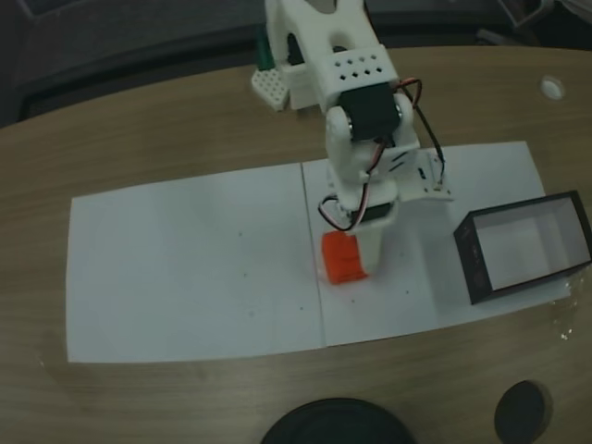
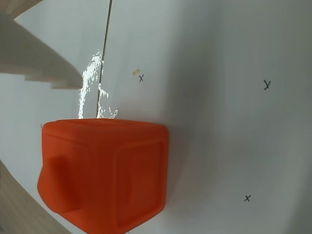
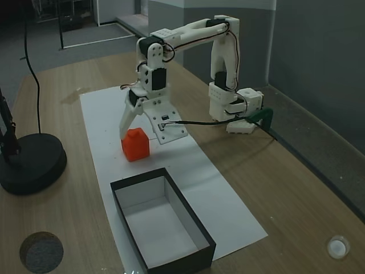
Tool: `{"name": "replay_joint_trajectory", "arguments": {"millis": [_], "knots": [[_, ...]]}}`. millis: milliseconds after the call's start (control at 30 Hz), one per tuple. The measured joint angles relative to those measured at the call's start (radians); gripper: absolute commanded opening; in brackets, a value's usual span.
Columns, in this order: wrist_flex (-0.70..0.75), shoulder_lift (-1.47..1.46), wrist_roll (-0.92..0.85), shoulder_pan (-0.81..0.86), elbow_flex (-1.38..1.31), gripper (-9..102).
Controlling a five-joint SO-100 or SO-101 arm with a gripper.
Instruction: Grab a orange square and put it in the box.
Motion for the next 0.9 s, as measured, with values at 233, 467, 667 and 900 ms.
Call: {"name": "replay_joint_trajectory", "arguments": {"millis": [233,467,667,900], "knots": [[-0.023,-0.104,0.0,0.018,-0.063,33],[-0.071,-0.169,-0.032,0.054,-0.066,16],[-0.058,-0.178,-0.04,0.018,-0.086,14],[0.153,-0.094,-0.008,-0.141,-0.331,14]]}}
